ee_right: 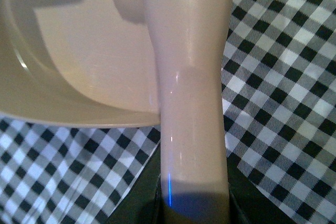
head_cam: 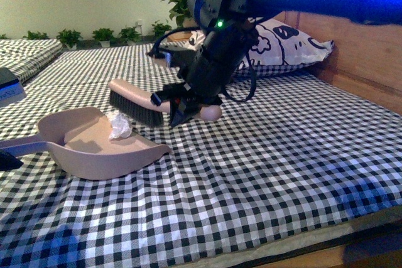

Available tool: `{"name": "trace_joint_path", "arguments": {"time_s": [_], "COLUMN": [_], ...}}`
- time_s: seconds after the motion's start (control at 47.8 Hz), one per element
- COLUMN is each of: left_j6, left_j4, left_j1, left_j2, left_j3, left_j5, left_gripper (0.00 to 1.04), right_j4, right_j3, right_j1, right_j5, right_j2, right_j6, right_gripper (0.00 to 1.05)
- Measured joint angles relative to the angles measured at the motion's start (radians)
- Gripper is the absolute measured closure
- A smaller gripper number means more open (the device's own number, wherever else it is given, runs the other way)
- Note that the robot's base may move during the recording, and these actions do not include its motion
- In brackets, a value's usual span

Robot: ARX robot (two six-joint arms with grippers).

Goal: Clean up trash

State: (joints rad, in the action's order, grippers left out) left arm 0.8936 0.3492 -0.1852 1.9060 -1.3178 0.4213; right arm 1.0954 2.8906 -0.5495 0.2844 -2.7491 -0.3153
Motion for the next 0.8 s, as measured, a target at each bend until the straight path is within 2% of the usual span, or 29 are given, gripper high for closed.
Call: {"name": "trace_joint_path", "arguments": {"time_s": [0.063, 0.105, 0.167, 0.251, 0.356, 0.44, 0.482, 0.607, 0.67, 0.796], "left_j6": [0.0, 0.0, 0.0, 0.0, 0.0, 0.0, 0.0, 0.0, 0.0, 0.0], "left_j4": [0.0, 0.0, 0.0, 0.0, 0.0, 0.0, 0.0, 0.0, 0.0, 0.0], "left_j1": [0.0, 0.0, 0.0, 0.0, 0.0, 0.0, 0.0, 0.0, 0.0, 0.0], "left_j2": [0.0, 0.0, 0.0, 0.0, 0.0, 0.0, 0.0, 0.0, 0.0, 0.0], "left_j3": [0.0, 0.0, 0.0, 0.0, 0.0, 0.0, 0.0, 0.0, 0.0, 0.0], "left_j5": [0.0, 0.0, 0.0, 0.0, 0.0, 0.0, 0.0, 0.0, 0.0, 0.0], "left_gripper": [0.78, 0.78, 0.78, 0.78, 0.78, 0.78, 0.78, 0.78, 0.78, 0.78], "right_j4": [0.007, 0.014, -0.07, -0.162, -0.244, -0.284, -0.299, -0.313, -0.301, -0.313], "right_j3": [0.0, -0.002, -0.107, -0.237, -0.293, -0.293, -0.296, -0.27, -0.244, -0.288], "right_j1": [0.006, 0.024, 0.048, 0.068, 0.07, 0.053, 0.043, 0.002, -0.019, -0.052], "right_j5": [0.017, 0.068, 0.169, 0.167, 0.065, -0.106, -0.161, -0.277, -0.292, -0.231], "right_j2": [0.012, 0.043, 0.122, 0.217, 0.258, 0.23, 0.212, 0.1, 0.05, 0.044], "right_j6": [-0.004, 0.0, 0.006, 0.014, 0.013, 0.008, 0.007, 0.013, 0.016, 0.016], "right_gripper": [0.86, 0.86, 0.86, 0.86, 0.86, 0.86, 0.86, 0.86, 0.86, 0.86]}}
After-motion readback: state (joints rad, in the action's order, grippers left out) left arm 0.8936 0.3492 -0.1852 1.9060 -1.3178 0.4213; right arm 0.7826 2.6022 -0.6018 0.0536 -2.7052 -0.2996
